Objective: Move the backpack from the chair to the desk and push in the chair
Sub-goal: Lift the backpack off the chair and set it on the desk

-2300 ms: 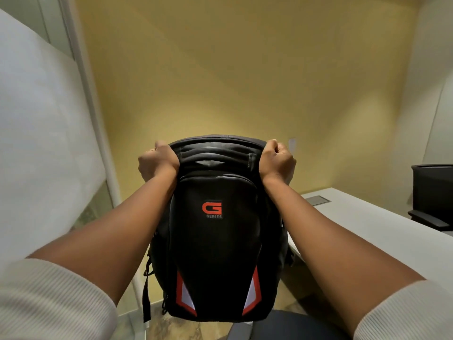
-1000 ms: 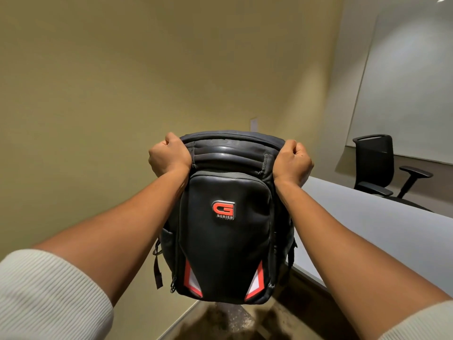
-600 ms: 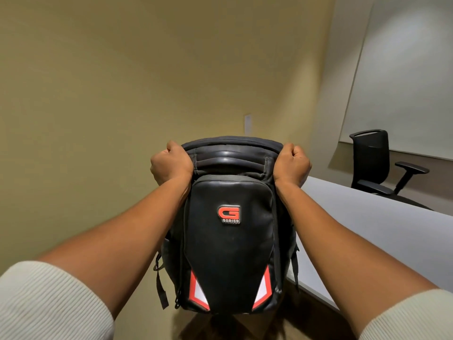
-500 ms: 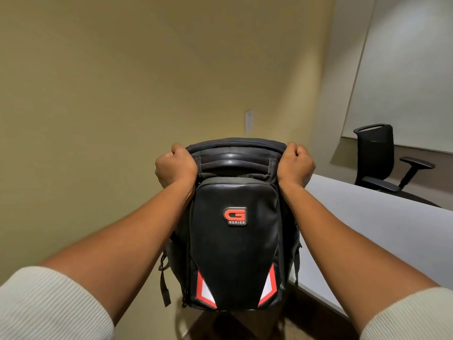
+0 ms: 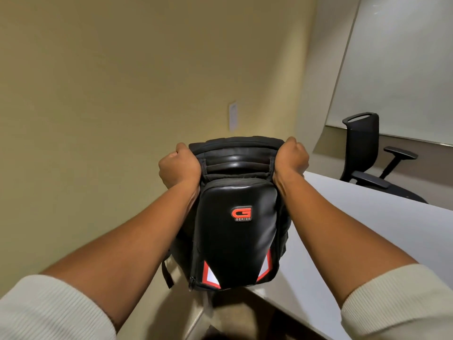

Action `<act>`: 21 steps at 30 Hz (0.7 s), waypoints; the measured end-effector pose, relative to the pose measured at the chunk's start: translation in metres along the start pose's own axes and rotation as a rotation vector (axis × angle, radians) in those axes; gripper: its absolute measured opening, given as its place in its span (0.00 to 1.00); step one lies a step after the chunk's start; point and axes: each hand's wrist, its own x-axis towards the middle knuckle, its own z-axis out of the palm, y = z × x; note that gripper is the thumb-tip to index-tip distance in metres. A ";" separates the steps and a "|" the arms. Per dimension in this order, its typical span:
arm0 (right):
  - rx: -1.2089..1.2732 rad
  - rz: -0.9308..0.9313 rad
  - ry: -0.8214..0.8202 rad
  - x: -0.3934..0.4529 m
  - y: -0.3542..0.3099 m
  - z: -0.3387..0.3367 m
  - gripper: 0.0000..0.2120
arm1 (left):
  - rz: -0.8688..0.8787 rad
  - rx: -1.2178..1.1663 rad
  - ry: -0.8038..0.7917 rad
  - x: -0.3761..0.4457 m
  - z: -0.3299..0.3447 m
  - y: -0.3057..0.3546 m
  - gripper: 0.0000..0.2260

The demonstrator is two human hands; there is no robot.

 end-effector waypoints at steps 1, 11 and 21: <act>0.003 0.016 0.007 0.010 -0.001 0.009 0.15 | -0.010 -0.003 -0.015 0.007 0.011 -0.001 0.21; -0.072 0.016 -0.012 0.112 0.021 0.086 0.15 | -0.186 -0.098 -0.034 0.055 0.106 -0.022 0.20; 0.109 0.229 -0.306 0.214 0.061 0.157 0.08 | -0.330 -0.173 0.008 0.065 0.186 -0.061 0.11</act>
